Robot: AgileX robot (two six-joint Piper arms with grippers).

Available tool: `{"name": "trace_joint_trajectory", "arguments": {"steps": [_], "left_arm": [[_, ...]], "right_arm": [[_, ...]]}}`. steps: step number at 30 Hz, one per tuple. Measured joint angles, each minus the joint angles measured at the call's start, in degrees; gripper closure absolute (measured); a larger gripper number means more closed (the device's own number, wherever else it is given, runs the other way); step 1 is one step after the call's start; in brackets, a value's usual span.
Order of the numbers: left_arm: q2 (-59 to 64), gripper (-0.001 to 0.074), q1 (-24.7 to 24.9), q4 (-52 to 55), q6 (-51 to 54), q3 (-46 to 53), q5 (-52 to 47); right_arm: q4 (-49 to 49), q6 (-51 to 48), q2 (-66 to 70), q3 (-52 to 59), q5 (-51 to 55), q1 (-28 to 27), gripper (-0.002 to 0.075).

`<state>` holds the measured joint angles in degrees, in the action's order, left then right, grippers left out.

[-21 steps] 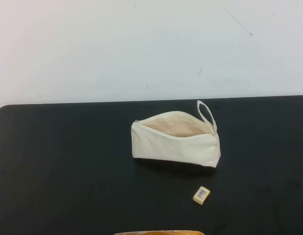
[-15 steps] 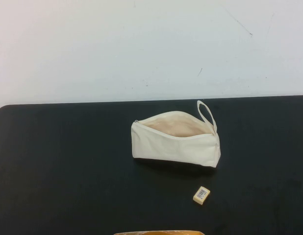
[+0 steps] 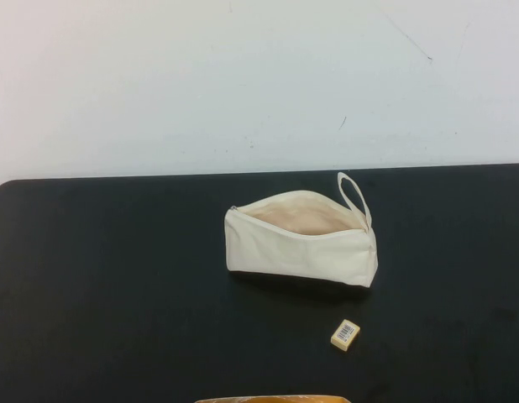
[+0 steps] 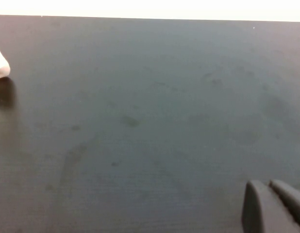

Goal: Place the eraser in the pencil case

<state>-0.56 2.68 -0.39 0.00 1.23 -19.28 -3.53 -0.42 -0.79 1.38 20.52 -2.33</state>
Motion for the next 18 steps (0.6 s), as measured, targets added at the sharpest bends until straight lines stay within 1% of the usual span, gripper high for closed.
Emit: {"name": "trace_joint_trajectory", "arguments": {"steps": [18], "left_arm": [[0.0,0.0736,0.0,0.0,1.5,0.0,0.0]], "right_arm": [[0.0,0.0,0.0,0.0,0.0,0.0,0.0727]]}}
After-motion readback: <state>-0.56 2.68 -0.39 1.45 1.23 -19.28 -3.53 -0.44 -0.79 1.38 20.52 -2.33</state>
